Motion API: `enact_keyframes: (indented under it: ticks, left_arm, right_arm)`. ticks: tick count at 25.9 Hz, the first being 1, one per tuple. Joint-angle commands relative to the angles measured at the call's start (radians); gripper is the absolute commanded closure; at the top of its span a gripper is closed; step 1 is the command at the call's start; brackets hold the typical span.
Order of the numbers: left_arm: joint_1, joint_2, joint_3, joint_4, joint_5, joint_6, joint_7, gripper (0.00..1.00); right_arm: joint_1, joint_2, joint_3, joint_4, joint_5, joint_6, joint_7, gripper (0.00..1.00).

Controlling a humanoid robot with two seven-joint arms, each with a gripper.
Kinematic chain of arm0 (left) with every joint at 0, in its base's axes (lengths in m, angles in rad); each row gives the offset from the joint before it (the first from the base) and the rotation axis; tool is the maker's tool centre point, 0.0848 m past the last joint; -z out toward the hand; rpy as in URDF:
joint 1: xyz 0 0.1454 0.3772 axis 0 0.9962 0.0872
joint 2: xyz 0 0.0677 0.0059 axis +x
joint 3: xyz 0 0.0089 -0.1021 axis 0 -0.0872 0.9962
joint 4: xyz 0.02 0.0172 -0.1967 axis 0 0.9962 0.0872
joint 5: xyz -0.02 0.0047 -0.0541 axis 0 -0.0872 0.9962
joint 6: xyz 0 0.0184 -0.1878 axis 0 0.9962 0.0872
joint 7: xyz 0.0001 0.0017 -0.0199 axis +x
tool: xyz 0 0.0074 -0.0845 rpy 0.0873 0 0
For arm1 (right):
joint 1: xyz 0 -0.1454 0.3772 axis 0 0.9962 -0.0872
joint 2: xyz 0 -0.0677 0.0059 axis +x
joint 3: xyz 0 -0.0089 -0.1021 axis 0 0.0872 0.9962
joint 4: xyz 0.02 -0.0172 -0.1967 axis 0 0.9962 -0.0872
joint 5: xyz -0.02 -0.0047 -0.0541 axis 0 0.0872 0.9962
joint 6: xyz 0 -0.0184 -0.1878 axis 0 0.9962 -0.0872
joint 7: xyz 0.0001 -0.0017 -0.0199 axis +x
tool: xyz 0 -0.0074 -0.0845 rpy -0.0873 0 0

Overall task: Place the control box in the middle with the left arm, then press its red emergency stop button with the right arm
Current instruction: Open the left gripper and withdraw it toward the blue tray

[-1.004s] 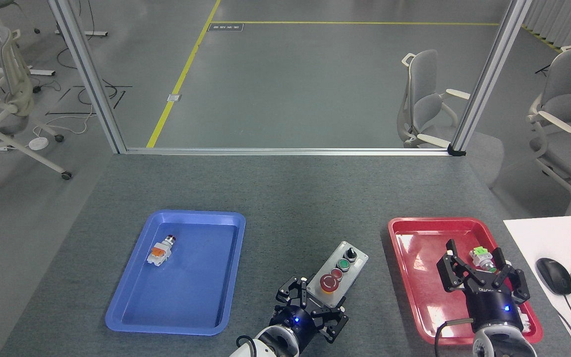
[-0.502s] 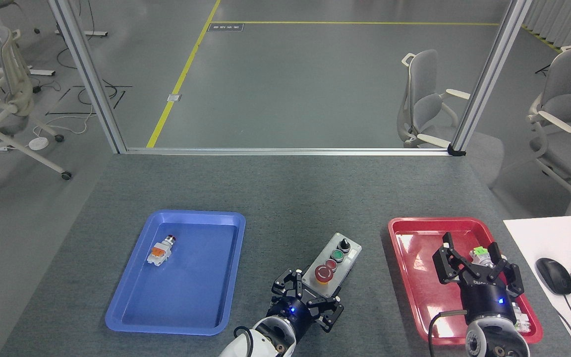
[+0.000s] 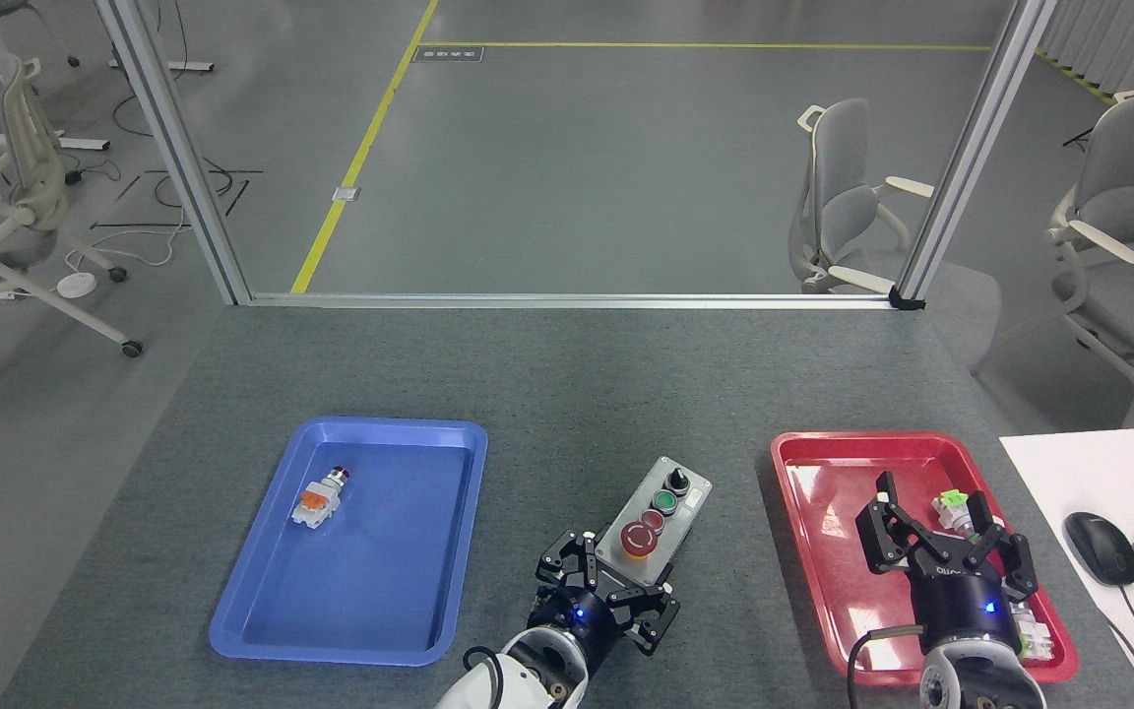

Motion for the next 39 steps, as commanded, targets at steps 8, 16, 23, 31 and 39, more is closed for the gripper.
enact_keyframes:
  ticks: [8,16,23,31,39]
  left_arm:
    - [0.011,0.005,0.001,-0.007,-0.004,0.025,0.013,0.04]
    - [0.125,0.205,0.004,-0.273,0.003,0.032,0.017,0.02]
    - [0.301,0.389,0.184,-0.516,0.004,-0.055,0.017,0.01]
    - [0.424,0.423,0.621,-0.670,0.007,-0.188,0.019,0.01]
    - [0.353,0.390,0.816,-0.627,0.070,-0.201,0.020,0.01]
  right_arm:
    - [0.016,0.002,0.049,-0.002,0.004,0.059,-0.002,0.01]
    - [0.017,-0.009,0.118,-0.002,0.047,0.067,-0.002,0.02]
    - [0.005,-0.004,0.259,-0.011,0.095,0.175,-0.001,0.04]
    - [0.016,0.014,0.402,-0.011,0.116,0.179,-0.002,0.47]
    - [0.005,0.106,0.523,-0.006,0.139,0.193,0.093,1.00]
